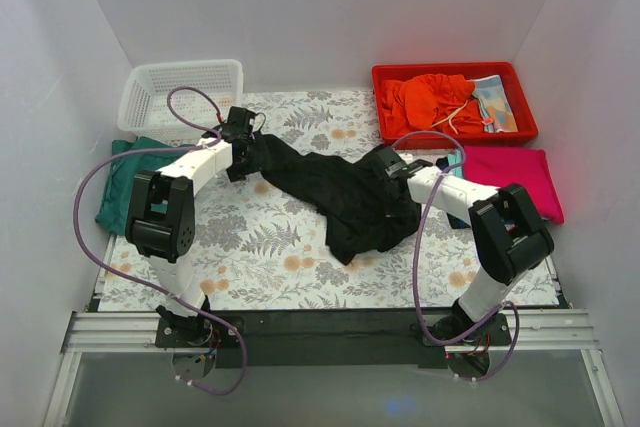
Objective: Fold and stack the t-shirts
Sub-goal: Flatten out the tshirt
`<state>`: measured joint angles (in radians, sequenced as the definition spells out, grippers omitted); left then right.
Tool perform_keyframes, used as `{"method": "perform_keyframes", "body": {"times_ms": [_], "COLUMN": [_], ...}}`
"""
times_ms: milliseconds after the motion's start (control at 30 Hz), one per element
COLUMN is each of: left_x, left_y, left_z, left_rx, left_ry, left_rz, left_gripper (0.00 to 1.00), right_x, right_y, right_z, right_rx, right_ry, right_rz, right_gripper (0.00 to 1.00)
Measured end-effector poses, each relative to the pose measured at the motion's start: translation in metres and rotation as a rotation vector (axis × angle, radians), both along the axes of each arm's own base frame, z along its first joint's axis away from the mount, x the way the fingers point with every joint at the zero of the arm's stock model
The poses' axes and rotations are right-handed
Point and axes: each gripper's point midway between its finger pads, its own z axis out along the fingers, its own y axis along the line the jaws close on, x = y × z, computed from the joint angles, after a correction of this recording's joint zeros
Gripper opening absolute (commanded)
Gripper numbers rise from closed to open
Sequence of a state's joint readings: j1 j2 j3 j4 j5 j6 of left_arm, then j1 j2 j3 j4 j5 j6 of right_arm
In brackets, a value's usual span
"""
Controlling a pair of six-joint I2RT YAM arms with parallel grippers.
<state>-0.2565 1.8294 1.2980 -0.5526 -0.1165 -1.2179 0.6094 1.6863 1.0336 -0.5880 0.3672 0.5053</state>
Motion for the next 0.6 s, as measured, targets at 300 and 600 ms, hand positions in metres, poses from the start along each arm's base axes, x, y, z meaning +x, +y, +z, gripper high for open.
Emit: {"method": "perform_keyframes", "body": {"times_ms": [300, 600], "left_x": [0.024, 0.063], "left_y": [-0.008, -0.03], "left_z": [0.016, -0.015], "left_rx": [-0.027, -0.071], "left_ry": [-0.061, -0.046], "left_rz": [-0.014, -0.065], "left_gripper": [0.7, 0.68], "right_x": [-0.028, -0.1], "right_y": [-0.046, -0.063], "right_z": [0.008, -0.003], "right_rx": [-0.037, 0.012], "right_ry": [0.018, 0.123], "right_rz": [-0.089, -0.103], "right_gripper": [0.01, 0.01]}}
